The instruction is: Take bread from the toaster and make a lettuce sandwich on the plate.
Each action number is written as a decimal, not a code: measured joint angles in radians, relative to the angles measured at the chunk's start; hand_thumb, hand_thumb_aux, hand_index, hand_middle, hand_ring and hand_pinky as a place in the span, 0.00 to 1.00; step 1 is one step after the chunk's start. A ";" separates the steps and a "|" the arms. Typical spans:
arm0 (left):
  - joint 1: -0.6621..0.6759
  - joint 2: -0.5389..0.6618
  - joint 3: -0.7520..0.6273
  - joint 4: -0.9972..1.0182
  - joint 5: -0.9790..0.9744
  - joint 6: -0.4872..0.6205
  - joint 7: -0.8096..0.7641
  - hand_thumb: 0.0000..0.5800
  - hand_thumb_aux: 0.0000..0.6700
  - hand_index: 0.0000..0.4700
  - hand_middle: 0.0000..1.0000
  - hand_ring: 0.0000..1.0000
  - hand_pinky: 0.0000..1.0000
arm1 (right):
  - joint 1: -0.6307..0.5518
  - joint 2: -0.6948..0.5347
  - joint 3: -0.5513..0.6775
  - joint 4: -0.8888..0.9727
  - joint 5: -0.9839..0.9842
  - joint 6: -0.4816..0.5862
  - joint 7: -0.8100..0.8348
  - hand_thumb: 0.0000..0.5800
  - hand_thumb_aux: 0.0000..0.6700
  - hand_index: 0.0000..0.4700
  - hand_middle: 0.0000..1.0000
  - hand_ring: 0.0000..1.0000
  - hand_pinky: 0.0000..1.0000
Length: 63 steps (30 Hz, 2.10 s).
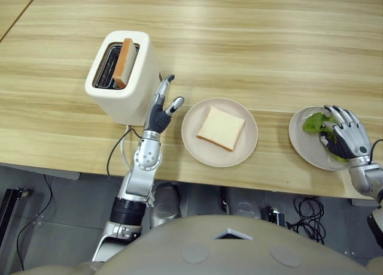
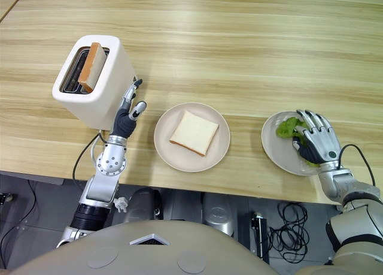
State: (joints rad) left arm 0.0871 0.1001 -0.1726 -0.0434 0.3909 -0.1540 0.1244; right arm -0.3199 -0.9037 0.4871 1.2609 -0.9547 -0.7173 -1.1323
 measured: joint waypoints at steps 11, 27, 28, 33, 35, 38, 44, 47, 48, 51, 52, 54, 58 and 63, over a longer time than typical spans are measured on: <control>-0.037 -0.002 -0.009 0.040 -0.009 -0.007 0.006 0.00 0.00 0.00 0.00 0.00 0.00 | -0.108 -0.030 0.000 -0.232 -0.019 -0.057 -0.049 1.00 1.00 0.98 1.00 1.00 1.00; -0.122 -0.007 -0.006 0.133 -0.023 -0.034 0.010 0.00 0.00 0.00 0.00 0.00 0.00 | -0.247 0.214 0.096 -0.608 -0.157 -0.068 0.091 1.00 1.00 0.98 1.00 1.00 1.00; -0.126 -0.008 -0.008 0.144 -0.029 -0.037 0.010 0.00 0.00 0.00 0.00 0.00 0.00 | -0.260 0.236 0.117 -0.598 -0.174 -0.066 0.092 1.00 1.00 0.98 1.00 1.00 1.00; -0.141 -0.007 -0.007 0.168 -0.040 -0.055 0.015 0.00 0.00 0.00 0.00 0.00 0.00 | -0.330 0.348 0.205 -0.488 -0.236 -0.067 0.084 1.00 1.00 0.98 1.00 1.00 1.00; -0.144 -0.005 -0.007 0.174 -0.041 -0.061 0.016 0.00 0.00 0.00 0.00 0.00 0.00 | -0.348 0.377 0.236 -0.465 -0.253 -0.068 0.079 1.00 1.00 0.98 1.00 1.00 1.00; -0.144 -0.003 -0.006 0.186 -0.047 -0.063 0.018 0.00 0.00 0.00 0.00 0.00 0.00 | -0.374 0.413 0.286 -0.415 -0.281 -0.069 0.071 1.00 1.00 0.98 1.00 1.00 1.00; -0.143 -0.002 -0.006 0.187 -0.049 -0.066 0.026 0.00 0.00 0.00 0.00 0.00 0.00 | -0.378 0.425 0.362 -0.353 -0.301 -0.081 0.088 1.00 1.00 0.98 1.00 1.00 1.00; -0.142 -0.001 -0.005 0.187 -0.049 -0.066 0.030 0.00 0.00 0.00 0.00 0.00 0.00 | -0.369 0.395 0.369 -0.357 -0.300 -0.098 0.113 1.00 1.00 0.98 1.00 1.00 1.00; -0.141 -0.001 -0.005 0.187 -0.049 -0.066 0.032 0.00 0.00 0.00 0.00 0.00 0.00 | -0.361 0.375 0.370 -0.363 -0.297 -0.106 0.131 1.00 1.00 0.98 1.00 1.00 1.00; -0.135 -0.001 -0.003 0.186 -0.049 -0.066 0.035 0.00 0.00 0.00 0.00 0.00 0.00 | -0.327 0.326 0.370 -0.387 -0.285 -0.124 0.173 1.00 1.00 0.98 1.00 1.00 1.00; -0.132 -0.001 -0.001 0.186 -0.049 -0.066 0.036 0.00 0.00 0.00 0.00 0.00 0.00 | -0.316 0.312 0.369 -0.400 -0.281 -0.129 0.185 1.00 1.00 0.98 1.00 1.00 1.00; -0.126 -0.001 0.002 0.185 -0.049 -0.066 0.039 0.00 0.00 0.00 0.00 0.00 0.00 | -0.296 0.281 0.362 -0.440 -0.273 -0.141 0.211 1.00 1.00 0.98 1.00 1.00 1.00; -0.117 -0.001 0.003 0.186 -0.049 -0.066 0.041 0.00 0.00 0.00 0.00 0.00 0.00 | -0.276 0.253 0.349 -0.498 -0.244 -0.150 0.253 1.00 1.00 0.98 1.00 1.00 1.00; -0.117 -0.001 0.004 0.187 -0.049 -0.067 0.041 0.00 0.00 0.00 0.00 0.00 0.00 | -0.247 0.253 0.340 -0.500 -0.231 -0.135 0.316 0.00 0.00 0.00 0.00 0.00 0.00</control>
State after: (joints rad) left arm -0.0299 0.0994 -0.1682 0.1439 0.3419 -0.2206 0.1655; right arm -0.5665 -0.6503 0.8274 0.7613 -1.1861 -0.8525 -0.8158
